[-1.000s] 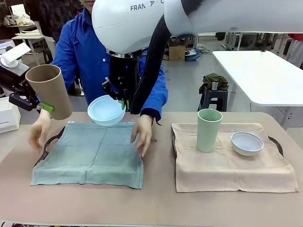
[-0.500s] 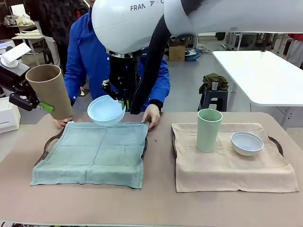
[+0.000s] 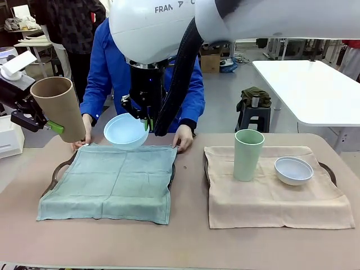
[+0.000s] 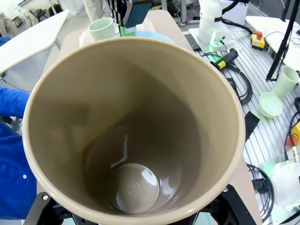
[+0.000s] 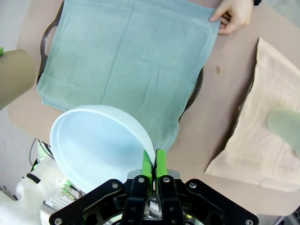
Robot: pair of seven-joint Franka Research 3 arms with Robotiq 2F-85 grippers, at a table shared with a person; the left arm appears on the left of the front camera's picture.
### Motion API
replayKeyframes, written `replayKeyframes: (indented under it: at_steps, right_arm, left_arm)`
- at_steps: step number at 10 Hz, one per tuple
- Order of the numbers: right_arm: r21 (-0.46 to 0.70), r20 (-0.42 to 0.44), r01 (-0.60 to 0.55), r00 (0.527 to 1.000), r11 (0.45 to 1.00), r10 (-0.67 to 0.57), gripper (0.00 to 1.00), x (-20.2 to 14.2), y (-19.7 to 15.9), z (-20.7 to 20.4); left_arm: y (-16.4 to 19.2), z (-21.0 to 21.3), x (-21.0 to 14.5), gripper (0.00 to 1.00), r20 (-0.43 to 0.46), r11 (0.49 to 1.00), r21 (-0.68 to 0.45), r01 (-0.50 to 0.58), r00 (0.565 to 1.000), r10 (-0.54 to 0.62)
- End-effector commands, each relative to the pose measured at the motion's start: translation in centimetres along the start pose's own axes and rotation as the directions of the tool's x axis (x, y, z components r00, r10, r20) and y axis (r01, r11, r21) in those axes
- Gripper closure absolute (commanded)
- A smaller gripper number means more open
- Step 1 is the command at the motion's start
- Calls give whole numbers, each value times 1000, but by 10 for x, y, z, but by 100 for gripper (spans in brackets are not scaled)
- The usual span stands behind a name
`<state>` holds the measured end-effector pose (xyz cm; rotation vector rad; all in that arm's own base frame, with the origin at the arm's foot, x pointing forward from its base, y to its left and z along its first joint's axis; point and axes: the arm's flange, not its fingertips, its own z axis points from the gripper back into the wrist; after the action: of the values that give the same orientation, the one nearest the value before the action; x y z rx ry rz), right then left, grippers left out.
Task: Set up a tray with a mat and arrange the tableware.
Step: Place the Picnic Bowl and Reusable plastic cup back onto the Handle tray in front of the human's position.
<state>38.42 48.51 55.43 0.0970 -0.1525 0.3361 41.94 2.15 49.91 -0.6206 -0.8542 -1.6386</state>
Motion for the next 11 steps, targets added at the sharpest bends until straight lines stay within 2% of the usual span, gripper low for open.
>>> replayKeyframes:
  at_steps: [1,11]
  right_arm:
    - [-7,4,0,1000,1000,0,100,0,1,0]
    - [-7,4,0,1000,1000,0,100,0,1,0]
  left_arm:
    - [0,3,2,100,-6,1000,-7,16,1000,-16]
    - [0,3,2,100,-6,1000,-7,16,1000,-16]
